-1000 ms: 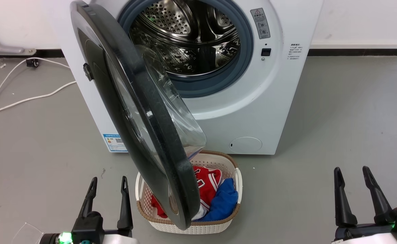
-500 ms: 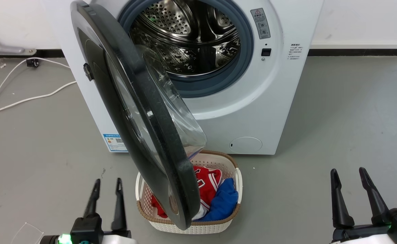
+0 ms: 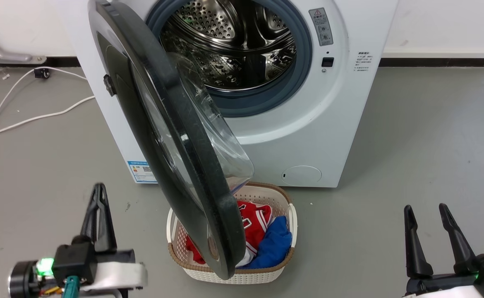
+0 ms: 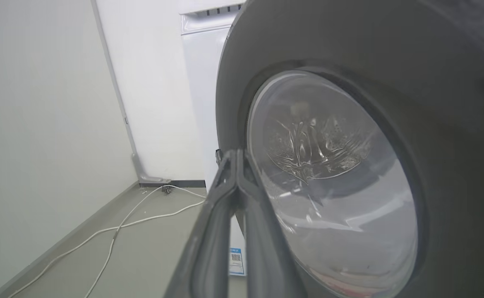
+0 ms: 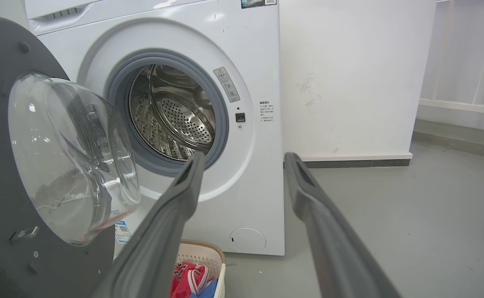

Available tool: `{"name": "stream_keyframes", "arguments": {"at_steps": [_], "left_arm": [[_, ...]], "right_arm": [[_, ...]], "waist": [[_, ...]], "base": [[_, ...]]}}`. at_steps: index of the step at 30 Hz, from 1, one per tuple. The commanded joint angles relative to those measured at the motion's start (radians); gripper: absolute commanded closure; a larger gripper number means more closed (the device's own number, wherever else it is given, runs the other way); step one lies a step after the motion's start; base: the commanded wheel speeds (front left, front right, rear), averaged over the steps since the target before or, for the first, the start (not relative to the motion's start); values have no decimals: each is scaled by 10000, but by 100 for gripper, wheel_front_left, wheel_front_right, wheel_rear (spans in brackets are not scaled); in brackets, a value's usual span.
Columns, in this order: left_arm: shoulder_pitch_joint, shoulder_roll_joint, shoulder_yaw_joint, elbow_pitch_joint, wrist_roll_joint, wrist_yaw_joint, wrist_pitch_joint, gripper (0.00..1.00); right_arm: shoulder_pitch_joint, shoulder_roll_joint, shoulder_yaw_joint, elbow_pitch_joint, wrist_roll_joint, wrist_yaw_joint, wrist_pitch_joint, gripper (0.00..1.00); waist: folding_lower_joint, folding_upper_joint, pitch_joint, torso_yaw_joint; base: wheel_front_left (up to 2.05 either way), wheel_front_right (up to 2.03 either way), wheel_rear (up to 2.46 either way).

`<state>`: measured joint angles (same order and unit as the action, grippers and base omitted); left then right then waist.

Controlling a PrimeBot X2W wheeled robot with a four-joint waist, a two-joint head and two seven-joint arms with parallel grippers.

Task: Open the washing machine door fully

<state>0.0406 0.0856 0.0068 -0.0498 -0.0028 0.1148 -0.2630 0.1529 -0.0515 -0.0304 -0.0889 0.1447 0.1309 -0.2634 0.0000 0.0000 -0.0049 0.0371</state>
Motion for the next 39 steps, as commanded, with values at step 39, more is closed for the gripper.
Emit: {"name": "stream_keyframes", "arguments": {"at_steps": [39], "left_arm": [[-3501, 25, -5337, -3155, 614, -334, -26, 100]], "right_arm": [[-285, 25, 383, 104, -228, -2, -18, 0]], "waist": [[0, 0, 149, -221]], "base": [[0, 0, 0]]}}
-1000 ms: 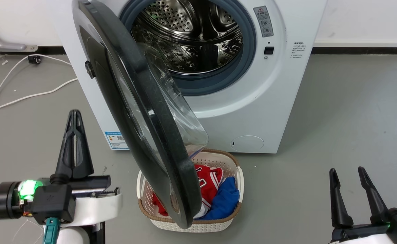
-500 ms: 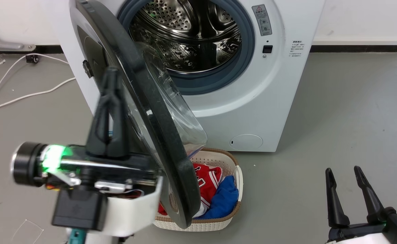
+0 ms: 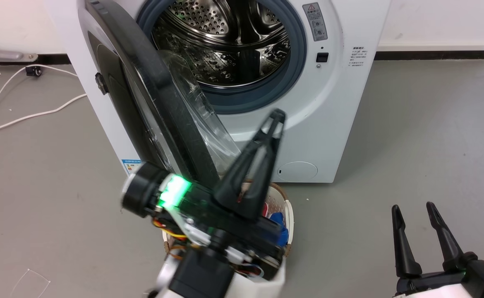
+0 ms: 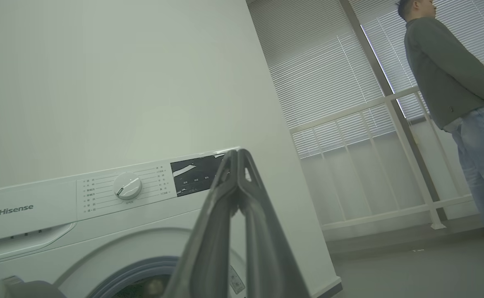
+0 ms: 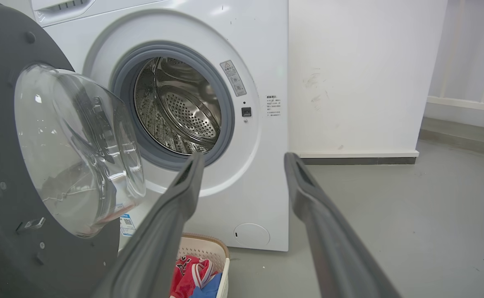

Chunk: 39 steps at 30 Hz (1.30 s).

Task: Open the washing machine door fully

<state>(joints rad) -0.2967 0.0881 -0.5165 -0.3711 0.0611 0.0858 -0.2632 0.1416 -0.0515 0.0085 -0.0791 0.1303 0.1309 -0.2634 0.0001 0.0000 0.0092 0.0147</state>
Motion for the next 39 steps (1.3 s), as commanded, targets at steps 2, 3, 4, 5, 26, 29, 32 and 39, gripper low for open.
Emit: {"name": "stream_keyframes", "arguments": {"at_steps": [2, 3, 4, 5, 26, 29, 32, 39], "left_arm": [[-166, -41, -479, 225, -49, -122, -25, 100], [-168, -56, -691, 325, -75, -172, -25, 100], [-173, -73, -892, 413, -86, -225, -25, 100], [-166, -82, -1097, 537, -111, -299, -25, 100], [881, 163, -3084, 2843, -627, -437, -25, 100], [1091, 297, -2969, 3049, -716, -317, -25, 100], [1258, 438, -2886, 3193, -783, -267, -25, 100], [1658, 668, -2379, 3608, -1039, -71, -25, 100]], "right_arm": [[-180, 25, 2, 3, -93, -2, -18, 0], [-188, 25, 5, 4, -98, -2, -18, 0], [-200, 25, 4, 4, -100, -2, -18, 0], [-214, 25, 4, 6, -101, -2, -18, 0], [-316, 25, 164, 93, -195, -2, -18, 0], [-330, 25, 163, 125, -180, -2, -18, 0], [-339, 25, 168, 151, -176, -2, -18, 0], [-386, 25, 165, 200, -202, -2, -18, 0]], "waist": [[-1, 0, 29, 13], [-1, 0, 40, 21], [-1, 0, 52, 32], [-1, 0, 62, 43], [-1, 0, 289, 227], [-1, 0, 318, 266], [-1, 0, 332, 287], [-1, 0, 407, 350]], "base": [[0, 0, 0], [0, 0, 0], [0, 0, 0], [0, 0, 0], [0, 0, 0], [0, 0, 0], [0, 0, 0], [0, 0, 0]]}}
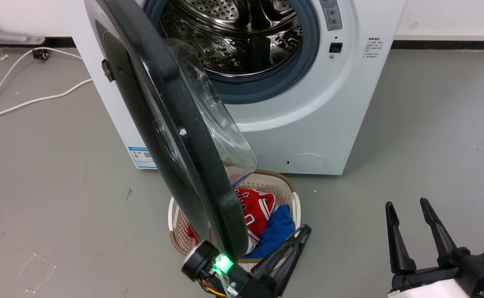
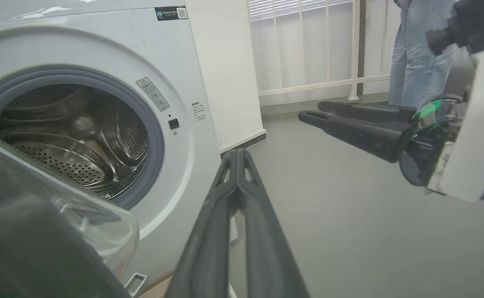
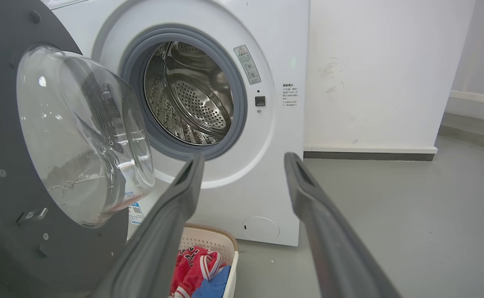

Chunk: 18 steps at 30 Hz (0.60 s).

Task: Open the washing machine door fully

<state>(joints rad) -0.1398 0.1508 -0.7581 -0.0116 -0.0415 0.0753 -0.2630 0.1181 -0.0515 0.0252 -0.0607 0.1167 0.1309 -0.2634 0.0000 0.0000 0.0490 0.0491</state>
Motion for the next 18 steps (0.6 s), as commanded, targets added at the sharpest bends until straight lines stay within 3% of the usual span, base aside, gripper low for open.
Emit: {"name": "stream_keyframes", "arguments": {"at_steps": [1, 11, 18], "left_arm": [[91, 68, 115, 81, -49, 45, -27, 100], [175, 124, 1170, 781, -323, 246, -27, 100], [346, 159, 1657, 1278, -342, 162, -16, 100]], "right_arm": [[-173, 25, -6, 26, -53, -2, -18, 0], [-203, 25, -13, 118, -89, -2, -18, 0], [-16, 25, -50, 138, 23, -2, -18, 0]], "waist": [[0, 0, 29, 13], [0, 0, 88, 78], [0, 0, 9, 384]], "base": [[0, 0, 0], [0, 0, 0], [0, 0, 0]]}}
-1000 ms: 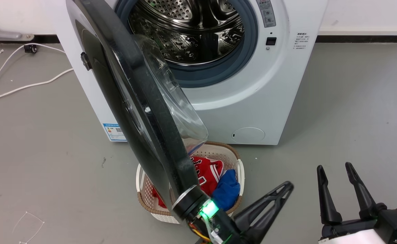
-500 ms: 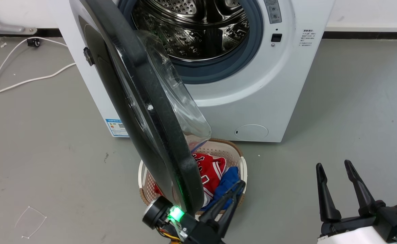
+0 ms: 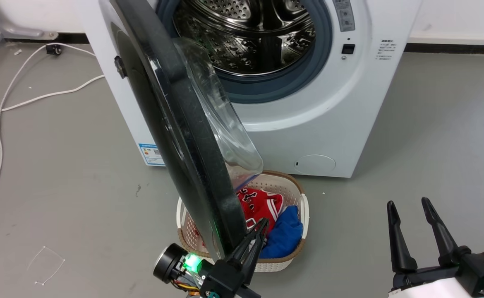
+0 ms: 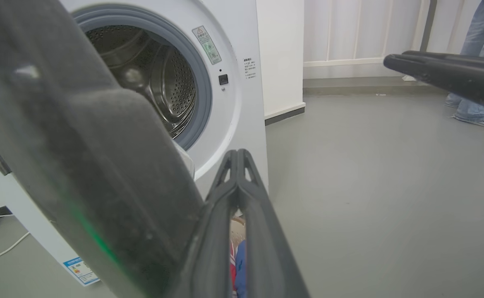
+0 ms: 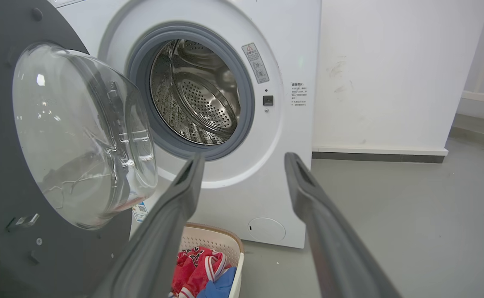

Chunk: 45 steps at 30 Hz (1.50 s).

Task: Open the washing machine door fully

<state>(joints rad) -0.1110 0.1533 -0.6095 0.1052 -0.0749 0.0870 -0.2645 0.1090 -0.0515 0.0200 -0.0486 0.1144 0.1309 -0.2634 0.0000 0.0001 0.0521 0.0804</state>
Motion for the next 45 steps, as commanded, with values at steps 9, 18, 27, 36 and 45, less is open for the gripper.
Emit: {"name": "stream_keyframes", "arguments": {"at_steps": [9, 18, 27, 36, 45], "left_arm": [[373, 106, 457, 18, 102, -32, 15, 100], [876, 391, 878, -276, 165, 70, 19, 100], [1258, 587, 1739, -657, -35, 411, 12, 100], [1317, 664, 3769, -675, -777, 760, 10, 100], [871, 210, 5876, -605, -1047, 822, -11, 100]], "right_arm": [[155, 22, 39, 101, 59, -2, -18, 0], [261, 24, 2, 224, 13, -2, -18, 0], [248, 24, -54, 290, -38, -2, -17, 0], [-26, 22, -38, 286, -178, -2, -17, 0], [-322, 22, -73, 218, -498, -2, -17, 0]], "waist": [[0, -1, -50, 873], [0, -1, -120, 1818], [0, -1, -3, 2449], [0, -1, 335, 2619], [0, -1, 1016, 2516]], "base": [[0, 0, 0], [0, 0, 0], [0, 0, 0], [0, 0, 0], [0, 0, 0]]}}
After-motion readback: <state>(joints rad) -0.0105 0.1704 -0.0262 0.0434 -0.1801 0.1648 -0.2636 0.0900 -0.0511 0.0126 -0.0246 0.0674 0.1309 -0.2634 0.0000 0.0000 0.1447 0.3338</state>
